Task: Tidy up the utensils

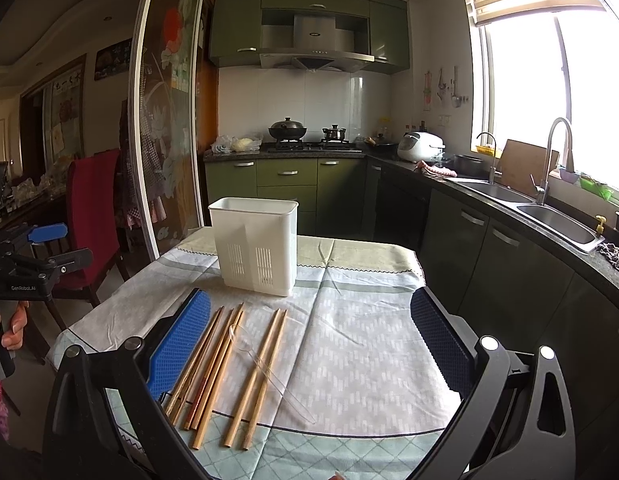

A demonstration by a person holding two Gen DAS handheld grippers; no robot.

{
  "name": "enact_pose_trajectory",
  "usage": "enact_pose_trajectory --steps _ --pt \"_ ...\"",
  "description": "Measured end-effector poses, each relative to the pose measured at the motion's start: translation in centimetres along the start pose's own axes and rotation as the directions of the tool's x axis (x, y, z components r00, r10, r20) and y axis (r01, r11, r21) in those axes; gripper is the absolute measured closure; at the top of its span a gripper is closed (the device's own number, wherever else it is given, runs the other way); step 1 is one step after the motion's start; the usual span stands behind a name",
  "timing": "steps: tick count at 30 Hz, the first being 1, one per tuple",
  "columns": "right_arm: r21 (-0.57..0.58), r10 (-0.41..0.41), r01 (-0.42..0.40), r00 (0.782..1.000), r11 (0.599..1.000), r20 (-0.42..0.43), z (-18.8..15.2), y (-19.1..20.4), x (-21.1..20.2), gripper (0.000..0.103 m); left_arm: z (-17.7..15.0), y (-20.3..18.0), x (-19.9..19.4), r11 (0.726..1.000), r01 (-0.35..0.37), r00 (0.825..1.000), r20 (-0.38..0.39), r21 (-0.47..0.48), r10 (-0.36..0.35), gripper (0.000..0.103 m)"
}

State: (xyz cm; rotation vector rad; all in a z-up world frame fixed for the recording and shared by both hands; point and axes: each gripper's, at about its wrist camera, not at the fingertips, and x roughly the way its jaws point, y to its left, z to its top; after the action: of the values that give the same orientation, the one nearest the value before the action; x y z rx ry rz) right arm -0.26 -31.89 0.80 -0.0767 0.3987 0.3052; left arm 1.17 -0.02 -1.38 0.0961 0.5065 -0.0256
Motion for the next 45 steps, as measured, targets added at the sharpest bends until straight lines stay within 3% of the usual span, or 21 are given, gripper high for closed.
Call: enact_pose_trajectory --steps 45 --pt "0.002 -0.018 0.018 0.999 1.000 -0.032 -0.1 0.0 1.1 0.004 -0.3 0.6 0.9 1.000 -0.008 0.999 -0.037 -0.011 0.007 0.006"
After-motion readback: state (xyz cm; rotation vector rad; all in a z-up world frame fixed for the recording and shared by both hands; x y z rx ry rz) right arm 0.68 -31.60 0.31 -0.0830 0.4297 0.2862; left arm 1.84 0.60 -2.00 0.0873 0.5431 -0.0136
